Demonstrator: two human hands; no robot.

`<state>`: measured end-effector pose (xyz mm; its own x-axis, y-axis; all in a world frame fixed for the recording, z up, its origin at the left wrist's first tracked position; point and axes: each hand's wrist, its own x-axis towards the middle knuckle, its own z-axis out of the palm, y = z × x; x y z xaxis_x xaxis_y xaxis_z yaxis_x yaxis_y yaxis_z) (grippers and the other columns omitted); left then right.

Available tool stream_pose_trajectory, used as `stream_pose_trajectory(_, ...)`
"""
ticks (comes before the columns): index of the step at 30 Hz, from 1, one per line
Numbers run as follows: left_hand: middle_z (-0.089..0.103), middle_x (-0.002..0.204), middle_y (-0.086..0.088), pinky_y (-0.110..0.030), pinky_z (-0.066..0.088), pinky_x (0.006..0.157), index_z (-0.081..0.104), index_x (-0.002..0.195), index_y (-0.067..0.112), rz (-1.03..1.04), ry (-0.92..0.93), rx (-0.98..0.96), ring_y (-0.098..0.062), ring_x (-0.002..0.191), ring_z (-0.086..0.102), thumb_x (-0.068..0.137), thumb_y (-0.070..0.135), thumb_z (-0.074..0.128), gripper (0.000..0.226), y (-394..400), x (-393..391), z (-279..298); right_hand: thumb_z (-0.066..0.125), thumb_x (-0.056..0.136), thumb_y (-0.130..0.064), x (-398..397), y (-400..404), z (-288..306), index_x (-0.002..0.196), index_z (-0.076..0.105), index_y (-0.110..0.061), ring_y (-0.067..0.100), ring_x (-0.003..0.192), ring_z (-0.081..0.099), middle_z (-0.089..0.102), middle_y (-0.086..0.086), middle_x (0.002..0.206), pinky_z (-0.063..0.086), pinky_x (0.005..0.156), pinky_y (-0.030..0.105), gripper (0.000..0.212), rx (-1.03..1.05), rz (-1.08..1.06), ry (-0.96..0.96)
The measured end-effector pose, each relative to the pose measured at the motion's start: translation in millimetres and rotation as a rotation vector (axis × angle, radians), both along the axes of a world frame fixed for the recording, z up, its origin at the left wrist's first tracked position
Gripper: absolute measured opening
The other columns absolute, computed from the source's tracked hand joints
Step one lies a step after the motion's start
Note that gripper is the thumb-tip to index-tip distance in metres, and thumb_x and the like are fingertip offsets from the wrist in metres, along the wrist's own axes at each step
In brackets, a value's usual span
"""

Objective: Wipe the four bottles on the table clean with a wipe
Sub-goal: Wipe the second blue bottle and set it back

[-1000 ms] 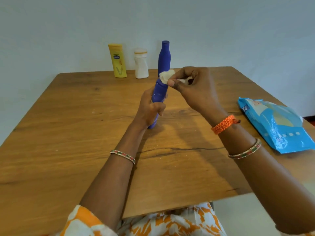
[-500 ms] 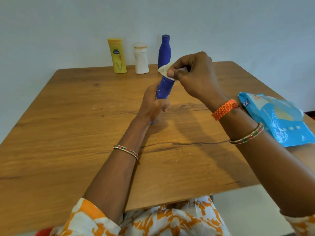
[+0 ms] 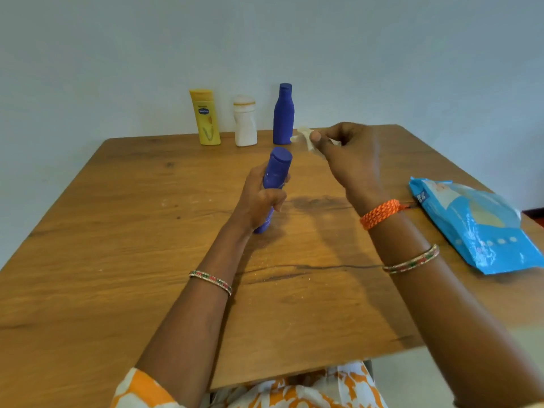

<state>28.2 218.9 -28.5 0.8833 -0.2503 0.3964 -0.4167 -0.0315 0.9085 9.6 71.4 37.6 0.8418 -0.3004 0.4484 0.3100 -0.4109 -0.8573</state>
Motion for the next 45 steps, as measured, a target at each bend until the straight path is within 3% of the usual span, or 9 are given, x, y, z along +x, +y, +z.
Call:
stream_pose_trajectory(4, 0.046, 0.070, -0.012, -0.029, 0.038, 0.054, 0.048, 0.080, 0.008, -0.107, 0.147, -0.106, -0.026, 0.059, 0.041, 0.059, 0.010, 0.053, 0.021, 2.7, 1.9, -0.4, 0.067, 0.084, -0.011, -3.6, 29.6, -7.9, 0.084, 0.062, -0.016, -0.001, 0.068, 0.060, 0.064, -0.007, 0.074, 0.049, 0.063, 0.014, 0.008, 0.074, 0.108, -0.108)
stream_pose_trajectory(7, 0.054, 0.068, -0.002, -0.026, 0.048, 0.048, 0.054, 0.093, 0.014, -0.209, 0.371, -0.316, -0.013, 0.054, 0.054, 0.069, 0.060, 0.067, 0.054, 9.8, 3.7, -2.2, 0.060, 0.088, -0.007, -1.3, 45.6, -15.6, 0.112, 0.058, -0.014, 0.001, 0.076, 0.062, 0.063, -0.007, 0.084, 0.051, 0.068, 0.012, 0.025, -0.152, 0.196, -0.109)
stream_pose_trajectory(10, 0.060, 0.060, 0.000, -0.026, 0.050, 0.045, 0.053, 0.091, 0.015, -0.187, 0.508, -0.428, -0.014, 0.049, 0.059, 0.069, 0.079, 0.048, 0.068, 15.3, 9.5, -1.6, 0.059, 0.089, -0.006, 2.3, 48.3, -20.6, 0.113, 0.062, -0.009, 0.003, 0.077, 0.061, 0.062, -0.007, 0.087, 0.050, 0.070, 0.011, 0.025, -0.255, 0.214, -0.063)
stream_pose_trajectory(14, 0.060, 0.057, -0.001, -0.023, 0.046, 0.044, 0.059, 0.083, 0.012, 0.031, 0.551, -0.387, -0.013, 0.047, 0.056, 0.098, 0.051, 0.030, 0.052, 13.1, 9.2, -6.2, 0.063, 0.082, 0.001, 4.0, 53.5, -26.4, 0.093, 0.069, -0.004, 0.011, 0.085, 0.057, 0.060, 0.002, 0.093, 0.044, 0.074, 0.007, 0.014, -0.423, 0.211, -0.119)
stream_pose_trajectory(18, 0.054, 0.065, 0.000, -0.019, 0.045, 0.057, 0.049, 0.081, 0.014, 0.119, 0.535, -0.427, -0.010, 0.061, 0.053, 0.101, 0.020, 0.025, 0.032, 4.0, 1.6, -1.9, 0.060, 0.075, 0.011, -5.5, 62.9, -34.0, 0.091, 0.069, -0.003, 0.024, 0.095, 0.056, 0.060, 0.009, 0.098, 0.049, 0.080, 0.033, 0.023, -0.723, 0.324, -0.185)
stream_pose_trajectory(27, 0.067, 0.074, -0.005, -0.031, 0.051, 0.066, 0.061, 0.097, 0.009, -0.014, 0.569, -0.667, -0.016, 0.068, 0.065, 0.099, 0.047, 0.032, 0.048, 3.4, 2.0, -2.9, 0.060, 0.077, 0.009, -1.3, 57.1, -22.7, 0.096, 0.069, -0.003, 0.028, 0.083, 0.058, 0.059, 0.012, 0.094, 0.051, 0.068, 0.043, 0.024, -0.934, 0.202, -0.209)
stream_pose_trajectory(33, 0.043, 0.075, -0.008, -0.029, 0.041, 0.058, 0.060, 0.111, 0.010, -0.083, 0.623, -0.624, -0.017, 0.061, 0.044, 0.088, 0.075, 0.013, 0.084, 7.6, 8.1, -6.3, 0.062, 0.069, 0.011, -46.3, 52.8, -55.0, 0.096, 0.067, -0.001, 0.035, 0.081, 0.057, 0.058, 0.016, 0.095, 0.050, 0.056, 0.044, 0.029, -0.984, 0.333, -0.162)
stream_pose_trajectory(38, 0.064, 0.089, -0.011, -0.037, 0.045, 0.081, 0.067, 0.103, 0.005, -0.097, 0.552, -0.677, -0.022, 0.086, 0.062, 0.093, 0.062, 0.032, 0.067, 3.0, 3.9, -6.6, 0.060, 0.080, 0.005, -10.0, 55.1, -28.5, 0.101, 0.068, -0.005, 0.027, 0.085, 0.057, 0.058, 0.012, 0.095, 0.051, 0.070, 0.044, 0.025, -0.865, 0.191, -0.168)
stream_pose_trajectory(45, 0.050, 0.066, -0.005, -0.027, 0.042, 0.054, 0.053, 0.098, 0.005, 0.011, 0.589, -0.597, -0.015, 0.052, 0.048, 0.089, 0.027, 0.048, 0.024, 14.8, 6.4, -6.0, 0.058, 0.075, 0.005, -59.3, 55.7, -66.7, 0.102, 0.068, -0.002, 0.035, 0.083, 0.058, 0.061, 0.017, 0.093, 0.052, 0.058, 0.045, 0.030, -0.986, 0.436, -0.187)
